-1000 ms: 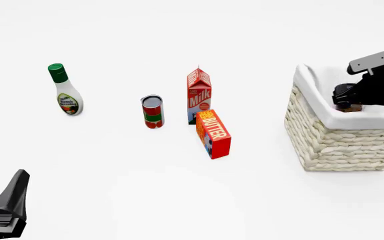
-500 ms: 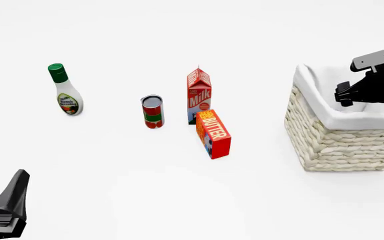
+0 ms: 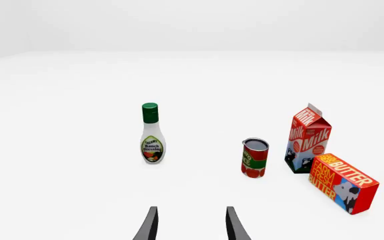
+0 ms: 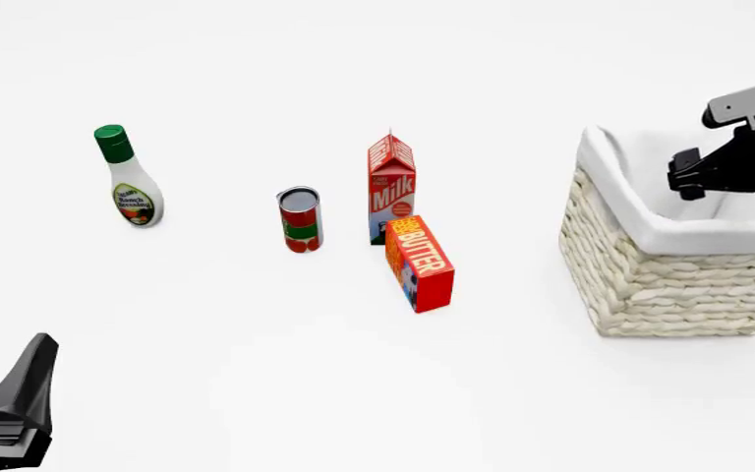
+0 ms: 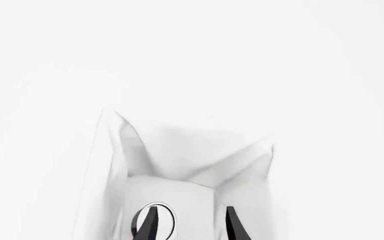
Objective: Pick the alphabet soup and place it in the basket.
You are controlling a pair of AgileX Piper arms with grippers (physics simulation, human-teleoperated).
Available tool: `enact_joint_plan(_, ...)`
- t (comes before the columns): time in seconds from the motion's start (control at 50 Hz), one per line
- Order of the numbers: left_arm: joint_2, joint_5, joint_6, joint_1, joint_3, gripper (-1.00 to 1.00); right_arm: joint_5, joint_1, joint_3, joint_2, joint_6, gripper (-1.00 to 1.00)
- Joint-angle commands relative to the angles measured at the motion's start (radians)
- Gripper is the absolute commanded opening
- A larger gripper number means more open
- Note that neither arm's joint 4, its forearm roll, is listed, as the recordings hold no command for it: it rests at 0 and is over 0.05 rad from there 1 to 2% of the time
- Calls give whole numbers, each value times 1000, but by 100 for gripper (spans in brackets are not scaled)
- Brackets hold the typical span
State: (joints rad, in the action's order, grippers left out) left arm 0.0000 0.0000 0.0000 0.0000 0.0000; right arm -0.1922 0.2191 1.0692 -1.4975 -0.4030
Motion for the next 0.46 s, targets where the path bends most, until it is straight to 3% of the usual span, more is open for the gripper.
enact_joint_plan(0.02,0,0,0,0,0,100,-31,1,-13,83,1,100)
enact_joint_plan(0.46,0,0,0,0,0,100,-141,-20,-23,305,15,100)
